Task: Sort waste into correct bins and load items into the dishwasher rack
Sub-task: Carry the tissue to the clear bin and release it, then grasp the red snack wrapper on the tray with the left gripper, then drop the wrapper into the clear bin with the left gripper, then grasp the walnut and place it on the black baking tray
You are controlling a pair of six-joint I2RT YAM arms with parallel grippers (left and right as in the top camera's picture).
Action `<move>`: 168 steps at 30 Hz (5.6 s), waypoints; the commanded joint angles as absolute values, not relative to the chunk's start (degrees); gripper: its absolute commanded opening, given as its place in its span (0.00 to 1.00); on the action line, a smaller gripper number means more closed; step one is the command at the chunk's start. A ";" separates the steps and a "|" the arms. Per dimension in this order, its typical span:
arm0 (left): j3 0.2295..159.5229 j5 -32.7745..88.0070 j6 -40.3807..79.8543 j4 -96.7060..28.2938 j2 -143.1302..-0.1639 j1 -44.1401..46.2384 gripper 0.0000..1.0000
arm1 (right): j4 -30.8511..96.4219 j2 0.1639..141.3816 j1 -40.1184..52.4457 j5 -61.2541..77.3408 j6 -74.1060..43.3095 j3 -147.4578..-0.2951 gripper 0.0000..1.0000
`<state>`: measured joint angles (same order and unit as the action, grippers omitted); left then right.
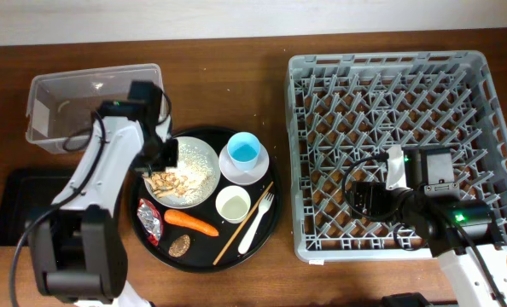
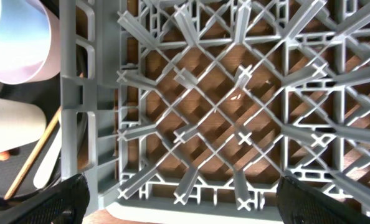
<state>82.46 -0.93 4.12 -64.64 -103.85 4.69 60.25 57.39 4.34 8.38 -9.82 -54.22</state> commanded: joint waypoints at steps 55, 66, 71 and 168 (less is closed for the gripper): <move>62.54 4.64 12.62 -64.51 -101.43 -0.16 0.25 | 63.90 57.39 4.43 6.81 -9.28 -55.40 0.98; 62.54 -0.32 14.79 -67.35 -101.43 -0.19 0.24 | 63.88 57.39 4.43 6.81 -9.28 -55.40 0.98; 62.54 -0.43 15.75 -67.46 -101.45 -0.16 0.24 | 63.86 57.39 4.43 6.81 -9.28 -55.40 0.98; 62.13 -2.87 20.14 -49.63 -84.31 -31.03 0.10 | 65.87 57.39 4.43 6.85 -9.30 -55.40 0.98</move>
